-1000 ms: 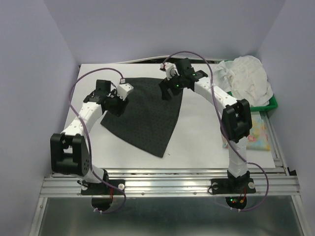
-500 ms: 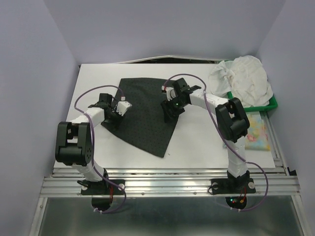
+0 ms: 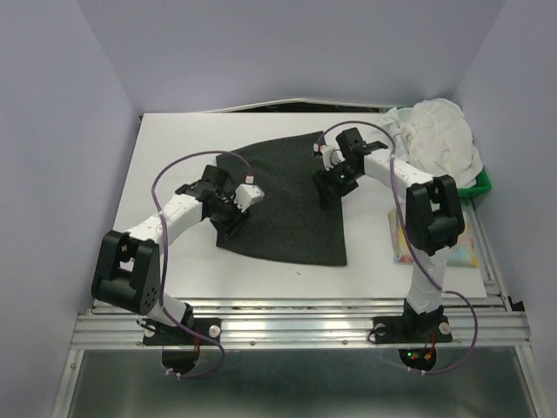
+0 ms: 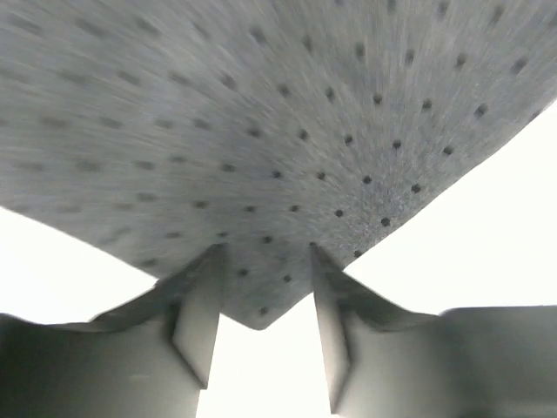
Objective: Fold and stack the skirts
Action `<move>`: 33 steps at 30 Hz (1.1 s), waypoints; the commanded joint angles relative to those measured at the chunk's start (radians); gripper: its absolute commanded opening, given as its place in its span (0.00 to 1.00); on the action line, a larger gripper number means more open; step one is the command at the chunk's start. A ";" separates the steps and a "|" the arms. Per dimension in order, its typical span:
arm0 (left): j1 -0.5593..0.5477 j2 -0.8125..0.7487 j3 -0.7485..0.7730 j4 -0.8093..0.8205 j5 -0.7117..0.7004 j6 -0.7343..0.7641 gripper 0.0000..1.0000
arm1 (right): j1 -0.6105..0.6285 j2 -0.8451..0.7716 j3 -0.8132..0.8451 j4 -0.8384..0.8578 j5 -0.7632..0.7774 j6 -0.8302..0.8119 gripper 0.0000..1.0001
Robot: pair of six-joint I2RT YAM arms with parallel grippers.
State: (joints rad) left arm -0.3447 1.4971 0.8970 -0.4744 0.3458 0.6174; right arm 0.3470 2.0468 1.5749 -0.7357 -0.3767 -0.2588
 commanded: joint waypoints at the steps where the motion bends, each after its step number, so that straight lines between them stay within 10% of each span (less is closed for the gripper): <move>1: 0.007 -0.130 0.118 -0.076 0.052 0.018 0.58 | 0.014 -0.207 -0.041 -0.087 0.002 -0.143 0.80; 22: 0.254 0.471 0.859 0.112 0.091 -0.271 0.60 | 0.023 0.213 0.375 0.151 0.068 -0.140 0.64; 33: 0.271 0.663 1.048 0.092 0.102 -0.265 0.61 | 0.257 0.032 -0.232 0.222 0.033 -0.318 0.61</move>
State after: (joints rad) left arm -0.0792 2.1536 1.8606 -0.3672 0.4114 0.3534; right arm 0.4862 2.0830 1.4971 -0.4549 -0.3111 -0.5045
